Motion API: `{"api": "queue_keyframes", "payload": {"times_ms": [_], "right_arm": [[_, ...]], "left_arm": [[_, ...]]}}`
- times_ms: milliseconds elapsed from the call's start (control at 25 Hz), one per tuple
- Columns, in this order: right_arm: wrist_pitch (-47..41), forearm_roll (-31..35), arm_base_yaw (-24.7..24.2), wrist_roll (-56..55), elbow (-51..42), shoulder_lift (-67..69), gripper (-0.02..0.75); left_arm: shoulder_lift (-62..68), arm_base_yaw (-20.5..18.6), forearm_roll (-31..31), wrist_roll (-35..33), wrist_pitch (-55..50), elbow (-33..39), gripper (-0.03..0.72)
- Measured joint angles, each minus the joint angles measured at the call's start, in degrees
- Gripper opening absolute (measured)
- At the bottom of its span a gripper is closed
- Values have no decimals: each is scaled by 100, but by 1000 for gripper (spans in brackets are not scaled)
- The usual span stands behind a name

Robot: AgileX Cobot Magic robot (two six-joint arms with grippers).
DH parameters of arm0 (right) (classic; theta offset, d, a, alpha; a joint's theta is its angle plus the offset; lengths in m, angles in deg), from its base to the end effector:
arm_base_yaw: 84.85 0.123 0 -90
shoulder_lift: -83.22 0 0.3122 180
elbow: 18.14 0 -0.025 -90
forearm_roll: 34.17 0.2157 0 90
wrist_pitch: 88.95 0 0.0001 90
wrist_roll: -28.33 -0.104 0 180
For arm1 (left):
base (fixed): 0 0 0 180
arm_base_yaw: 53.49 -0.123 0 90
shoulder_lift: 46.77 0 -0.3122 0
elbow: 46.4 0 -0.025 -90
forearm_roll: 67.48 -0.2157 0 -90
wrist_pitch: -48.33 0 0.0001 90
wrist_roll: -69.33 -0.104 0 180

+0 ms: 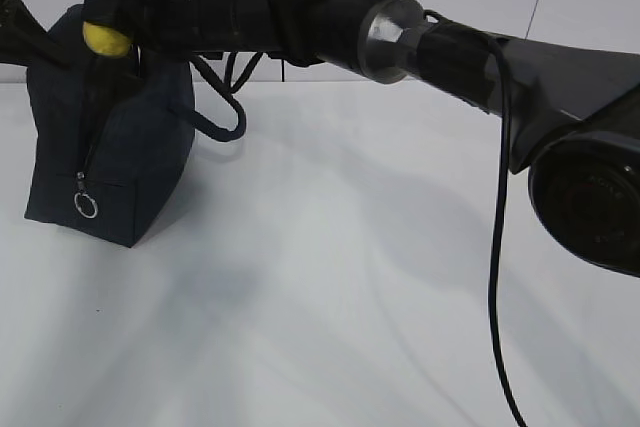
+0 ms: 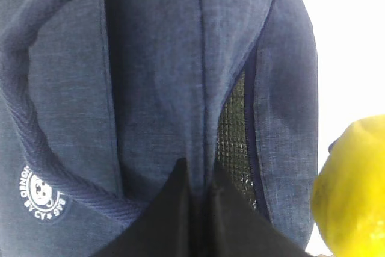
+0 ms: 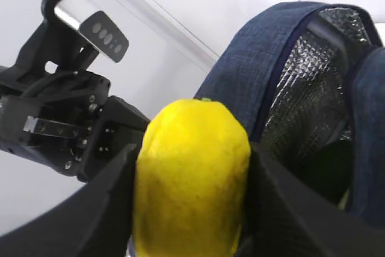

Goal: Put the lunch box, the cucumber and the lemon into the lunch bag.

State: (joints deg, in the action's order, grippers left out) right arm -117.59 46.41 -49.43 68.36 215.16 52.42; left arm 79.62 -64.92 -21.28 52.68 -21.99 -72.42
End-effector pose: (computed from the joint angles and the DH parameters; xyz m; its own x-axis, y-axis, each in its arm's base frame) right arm 0.4402 0.3735 0.2680 -0.6831 0.1985 -0.7028 -0.5897 0.4177 0.6912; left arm 0.4297 0.0147 0.2871 -0.9388 -0.2251 -0.2607 0.0047 0.7485 -0.6631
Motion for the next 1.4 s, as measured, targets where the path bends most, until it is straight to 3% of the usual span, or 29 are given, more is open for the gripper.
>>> {"api": "queue_keyframes", "payload": {"times_ms": [280, 360, 600, 960, 1120, 1400], "right_arm": [[79, -54, 0, 3, 0, 0, 578], [91, -54, 0, 3, 0, 0, 594], [-41, 282, -66, 12, 0, 0, 534], [-1769, -78, -432, 109, 0, 0, 419], [-2162, -732, -478, 109, 0, -59, 387], [-2242, -2813, -481, -889, 9, -517, 382]], "left_arm": [[0, 0, 0, 0, 0, 0, 6], [0, 0, 0, 0, 0, 0, 6], [0, 0, -63, 0, 0, 0, 6], [0, -10, -302, 0, 10, 0, 5], [0, -10, -310, 0, 10, 0, 5], [0, -10, -310, 0, 10, 0, 5]]}}
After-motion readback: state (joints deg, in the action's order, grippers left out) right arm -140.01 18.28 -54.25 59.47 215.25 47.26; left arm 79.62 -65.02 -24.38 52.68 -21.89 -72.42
